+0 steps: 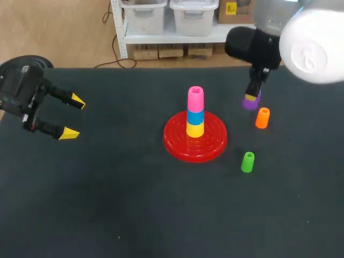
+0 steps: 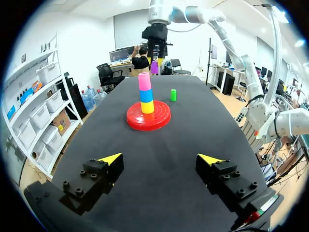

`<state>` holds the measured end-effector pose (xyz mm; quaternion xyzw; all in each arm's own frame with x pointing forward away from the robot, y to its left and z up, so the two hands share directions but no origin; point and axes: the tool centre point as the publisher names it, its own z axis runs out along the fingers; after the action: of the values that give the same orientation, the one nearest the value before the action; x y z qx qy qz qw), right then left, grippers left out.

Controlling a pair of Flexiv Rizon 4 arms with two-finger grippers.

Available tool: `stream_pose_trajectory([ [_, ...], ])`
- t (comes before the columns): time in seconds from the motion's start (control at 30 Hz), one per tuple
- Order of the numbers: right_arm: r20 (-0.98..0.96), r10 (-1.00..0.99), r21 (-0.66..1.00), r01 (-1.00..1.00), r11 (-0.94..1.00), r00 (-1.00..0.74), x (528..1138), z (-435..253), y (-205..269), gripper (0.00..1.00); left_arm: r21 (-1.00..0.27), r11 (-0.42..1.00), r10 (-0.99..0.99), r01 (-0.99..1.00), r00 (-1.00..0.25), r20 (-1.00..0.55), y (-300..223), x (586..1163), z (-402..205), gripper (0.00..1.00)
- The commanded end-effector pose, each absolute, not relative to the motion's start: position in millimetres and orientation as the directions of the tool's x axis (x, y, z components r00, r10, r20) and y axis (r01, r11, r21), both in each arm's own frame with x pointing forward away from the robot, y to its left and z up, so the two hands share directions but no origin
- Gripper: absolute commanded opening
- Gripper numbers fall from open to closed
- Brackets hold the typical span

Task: Pick up and stack the cylinders on the red base in this order: pink,purple,orange,green

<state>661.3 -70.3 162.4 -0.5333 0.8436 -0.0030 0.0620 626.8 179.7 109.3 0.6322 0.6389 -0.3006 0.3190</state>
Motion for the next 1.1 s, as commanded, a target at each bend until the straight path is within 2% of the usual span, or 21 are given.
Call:
stream_pose_trajectory([
  [0.03,-0.095,-0.905,-0.043,-0.907,0.420,-0.414,675.2,179.3,-54.2,0.00,0.024,0.021,0.614,0.999,0.006,-0.789,180.3,625.8,108.4,1.00],
  [0.5,-0.053,-0.945,-0.057,-0.944,0.326,-0.323,688.4,211.7,4.0,0.00,0.024,0.021,0.614,0.999,0.006,-0.789,180.3,625.8,108.4,1.00],
  [1.1,-0.042,-0.965,0.080,-0.964,0.255,-0.259,688.4,202.1,41.0,0.00,0.024,0.021,0.614,0.999,0.006,-0.789,180.3,625.8,108.4,1.00],
])
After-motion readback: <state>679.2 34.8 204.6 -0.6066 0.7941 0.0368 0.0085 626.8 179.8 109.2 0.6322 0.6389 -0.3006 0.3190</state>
